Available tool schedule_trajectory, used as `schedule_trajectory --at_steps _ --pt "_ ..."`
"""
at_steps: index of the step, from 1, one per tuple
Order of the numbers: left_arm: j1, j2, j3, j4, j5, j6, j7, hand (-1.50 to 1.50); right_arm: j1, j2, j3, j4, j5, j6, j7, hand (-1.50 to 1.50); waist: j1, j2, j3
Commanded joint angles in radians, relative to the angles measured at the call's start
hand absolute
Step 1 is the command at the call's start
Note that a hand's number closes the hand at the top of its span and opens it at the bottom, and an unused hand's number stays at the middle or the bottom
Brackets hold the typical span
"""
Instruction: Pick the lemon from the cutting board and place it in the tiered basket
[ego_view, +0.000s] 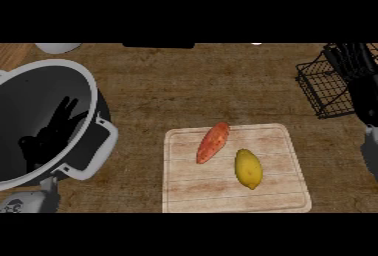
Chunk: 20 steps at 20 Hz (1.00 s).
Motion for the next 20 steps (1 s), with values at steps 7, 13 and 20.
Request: schedule_trajectory --at_steps 7,13,20 --pt "0.017 0.103 0.020 -0.005 -0.102 -0.013 -0.057 0.00 0.092 0.247 -0.244 -0.222 -0.067 -0.466 -0.055 1.50 -0.195 -0.085 0.048" --pt "0.032 0.125 -0.030 -0.046 -0.171 -0.018 -0.062 0.00 0.512 0.325 -0.013 -0.196 0.228 -0.795 0.224 -1.50 -0.117 -0.011 0.007" --pt "-0.020 0.129 -0.029 -0.027 -0.185 -0.027 -0.067 0.00 0.742 0.143 0.225 -0.477 0.432 -0.732 0.534 -1.50 -0.077 0.006 0.001"
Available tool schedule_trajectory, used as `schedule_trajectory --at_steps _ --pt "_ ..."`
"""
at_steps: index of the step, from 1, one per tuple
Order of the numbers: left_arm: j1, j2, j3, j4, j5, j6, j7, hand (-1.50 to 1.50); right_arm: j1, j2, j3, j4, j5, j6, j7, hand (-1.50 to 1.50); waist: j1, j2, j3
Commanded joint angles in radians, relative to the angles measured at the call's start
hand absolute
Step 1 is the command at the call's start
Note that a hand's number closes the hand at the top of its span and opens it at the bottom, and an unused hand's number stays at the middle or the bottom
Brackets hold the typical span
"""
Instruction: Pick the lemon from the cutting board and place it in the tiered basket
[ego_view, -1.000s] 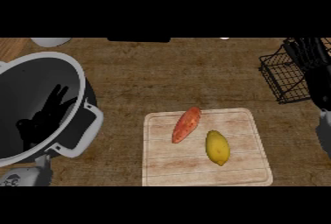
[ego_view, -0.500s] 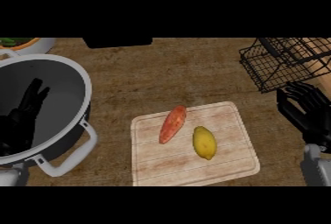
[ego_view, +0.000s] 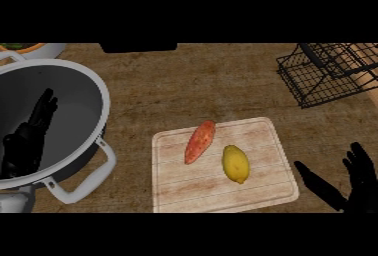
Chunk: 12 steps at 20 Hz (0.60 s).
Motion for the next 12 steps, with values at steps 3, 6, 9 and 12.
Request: schedule_trajectory --at_steps 3,6,9,12 --pt "-0.020 0.014 -0.010 0.012 -0.012 -0.022 -0.006 0.00 0.130 -0.195 0.167 -0.155 0.148 0.128 0.286 -1.50 0.045 0.017 -0.008" --pt "-0.016 0.008 -0.031 0.006 -0.020 -0.033 -0.001 0.00 0.113 -0.276 0.192 -0.268 0.193 0.194 0.485 -1.50 0.072 0.018 -0.008" --pt "-0.031 -0.022 -0.044 0.013 -0.030 -0.014 0.000 0.00 0.078 -0.361 0.182 -0.402 0.242 0.260 0.718 -1.50 0.073 0.017 -0.005" --pt "-0.059 -0.036 -0.057 0.018 -0.035 -0.018 0.020 0.00 -0.026 -0.369 0.169 -0.478 0.290 0.305 0.977 -1.50 0.084 0.019 -0.002"
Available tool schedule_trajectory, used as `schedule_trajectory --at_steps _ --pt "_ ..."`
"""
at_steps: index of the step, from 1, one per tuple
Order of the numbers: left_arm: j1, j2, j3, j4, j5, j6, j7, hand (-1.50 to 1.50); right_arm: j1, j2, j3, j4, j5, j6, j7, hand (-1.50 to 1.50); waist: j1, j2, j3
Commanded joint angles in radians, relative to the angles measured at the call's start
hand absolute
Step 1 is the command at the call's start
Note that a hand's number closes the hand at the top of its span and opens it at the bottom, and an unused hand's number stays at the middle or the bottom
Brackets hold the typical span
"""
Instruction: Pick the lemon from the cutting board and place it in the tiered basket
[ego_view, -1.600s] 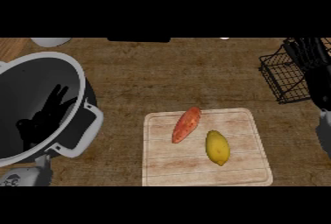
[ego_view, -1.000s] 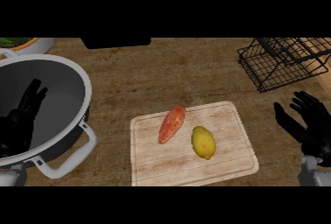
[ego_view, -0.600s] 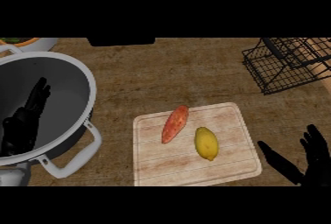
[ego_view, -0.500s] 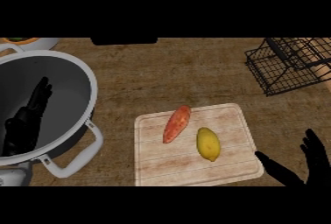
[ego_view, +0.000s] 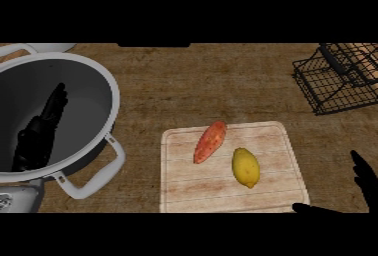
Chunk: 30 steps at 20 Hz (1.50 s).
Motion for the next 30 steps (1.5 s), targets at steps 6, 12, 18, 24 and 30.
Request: schedule_trajectory --at_steps 6,12,18,24,30 --pt "-0.040 -0.024 -0.010 0.066 -0.011 -0.015 -0.022 0.00 -0.226 0.021 0.052 -0.070 0.084 0.159 0.538 -1.50 0.028 0.008 0.003" --pt "-0.023 -0.037 -0.010 0.065 -0.026 -0.005 -0.033 0.00 -0.276 0.037 0.035 0.012 0.009 0.250 0.547 -1.50 0.024 0.006 0.003" --pt "0.023 -0.021 0.010 0.043 -0.017 -0.024 -0.055 0.00 -0.298 0.118 0.087 0.097 0.045 0.265 0.548 -1.50 0.025 0.000 0.004" --pt "-0.046 -0.044 0.017 0.063 -0.022 -0.006 0.000 0.00 -0.334 0.200 0.127 0.132 0.151 0.310 0.548 -1.50 0.002 -0.003 0.004" --pt "-0.042 -0.044 0.005 0.055 -0.049 -0.007 0.017 0.00 -0.342 0.239 0.118 0.178 0.228 0.400 0.548 -1.50 -0.006 -0.004 0.004"
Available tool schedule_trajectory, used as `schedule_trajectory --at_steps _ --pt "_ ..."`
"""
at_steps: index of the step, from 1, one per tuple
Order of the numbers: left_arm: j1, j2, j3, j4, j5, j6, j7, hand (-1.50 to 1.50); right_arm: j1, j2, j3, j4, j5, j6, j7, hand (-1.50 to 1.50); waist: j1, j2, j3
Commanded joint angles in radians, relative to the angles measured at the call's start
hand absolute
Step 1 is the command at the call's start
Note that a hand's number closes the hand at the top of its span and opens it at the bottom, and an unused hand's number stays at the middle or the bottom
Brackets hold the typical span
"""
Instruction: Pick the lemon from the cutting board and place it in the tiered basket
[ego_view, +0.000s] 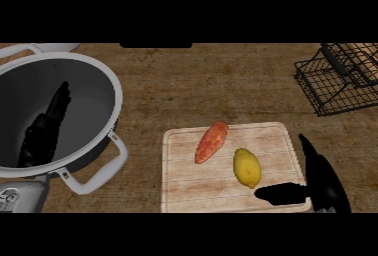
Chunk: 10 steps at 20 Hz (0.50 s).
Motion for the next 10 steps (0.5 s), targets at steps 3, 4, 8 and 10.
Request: schedule_trajectory --at_steps 3,4,8,10 --pt "0.056 -0.013 -0.003 0.025 -0.016 0.004 -0.046 0.00 -0.050 0.088 -0.014 0.023 0.113 0.107 0.234 -1.50 0.000 0.003 -0.004" --pt "0.018 -0.022 -0.017 -0.003 -0.025 0.015 0.006 0.00 -0.054 0.098 -0.022 0.014 0.126 0.134 0.234 -1.50 -0.006 0.001 -0.005" --pt "0.014 -0.017 -0.002 -0.004 -0.012 -0.003 0.012 0.00 -0.032 0.205 0.005 0.037 0.209 0.152 0.234 -1.50 -0.011 0.000 -0.004" --pt "0.024 -0.031 0.003 0.014 -0.003 -0.003 -0.009 0.00 -0.065 0.252 -0.021 0.080 0.217 0.187 0.234 -1.50 -0.005 0.004 -0.004"
